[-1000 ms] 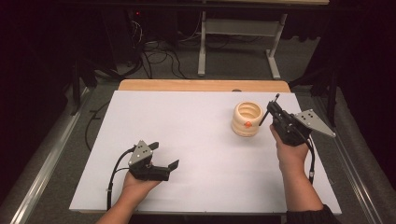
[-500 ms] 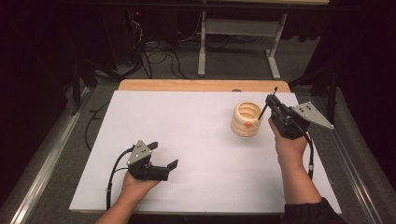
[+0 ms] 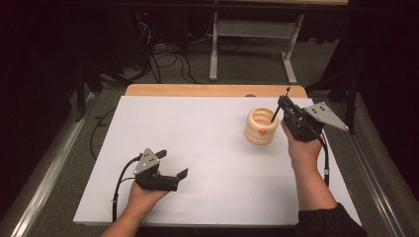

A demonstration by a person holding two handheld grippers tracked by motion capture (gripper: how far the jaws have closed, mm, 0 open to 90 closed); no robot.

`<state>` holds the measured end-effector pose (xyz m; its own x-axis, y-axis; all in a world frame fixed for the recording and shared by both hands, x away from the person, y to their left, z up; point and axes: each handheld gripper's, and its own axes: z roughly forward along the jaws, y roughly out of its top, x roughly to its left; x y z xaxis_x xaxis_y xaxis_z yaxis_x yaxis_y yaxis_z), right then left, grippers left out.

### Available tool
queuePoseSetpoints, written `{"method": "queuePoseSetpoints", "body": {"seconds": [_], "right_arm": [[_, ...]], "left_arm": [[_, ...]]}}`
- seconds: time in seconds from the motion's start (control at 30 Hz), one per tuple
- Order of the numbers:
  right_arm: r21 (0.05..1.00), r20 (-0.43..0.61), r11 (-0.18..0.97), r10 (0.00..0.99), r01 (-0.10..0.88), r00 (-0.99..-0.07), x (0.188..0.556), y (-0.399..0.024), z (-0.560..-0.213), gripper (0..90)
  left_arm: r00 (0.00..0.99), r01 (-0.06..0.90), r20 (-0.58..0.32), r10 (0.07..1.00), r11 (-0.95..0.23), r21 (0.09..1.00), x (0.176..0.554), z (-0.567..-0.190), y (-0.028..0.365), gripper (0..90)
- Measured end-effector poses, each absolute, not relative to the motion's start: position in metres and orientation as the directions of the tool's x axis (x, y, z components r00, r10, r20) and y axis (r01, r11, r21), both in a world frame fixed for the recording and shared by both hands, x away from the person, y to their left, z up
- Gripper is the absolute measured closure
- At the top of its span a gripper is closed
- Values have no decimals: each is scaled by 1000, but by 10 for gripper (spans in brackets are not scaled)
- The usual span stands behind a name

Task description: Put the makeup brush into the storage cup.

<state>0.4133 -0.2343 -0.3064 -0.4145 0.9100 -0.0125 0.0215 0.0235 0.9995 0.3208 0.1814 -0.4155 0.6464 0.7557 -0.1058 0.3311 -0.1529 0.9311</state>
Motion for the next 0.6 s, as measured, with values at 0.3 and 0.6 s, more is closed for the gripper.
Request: {"method": "queuePoseSetpoints", "body": {"seconds": [0.3,0.6], "right_arm": [[999,-12,30,913,38,-407,422,-230,-309,858],[998,-20,45,915,52,-402,429,-228,-312,858]], "left_arm": [[645,329,-107,757,-149,933,321,-415,183,8],[645,327,-110,757,-143,934,320,-414,183,8]]}}
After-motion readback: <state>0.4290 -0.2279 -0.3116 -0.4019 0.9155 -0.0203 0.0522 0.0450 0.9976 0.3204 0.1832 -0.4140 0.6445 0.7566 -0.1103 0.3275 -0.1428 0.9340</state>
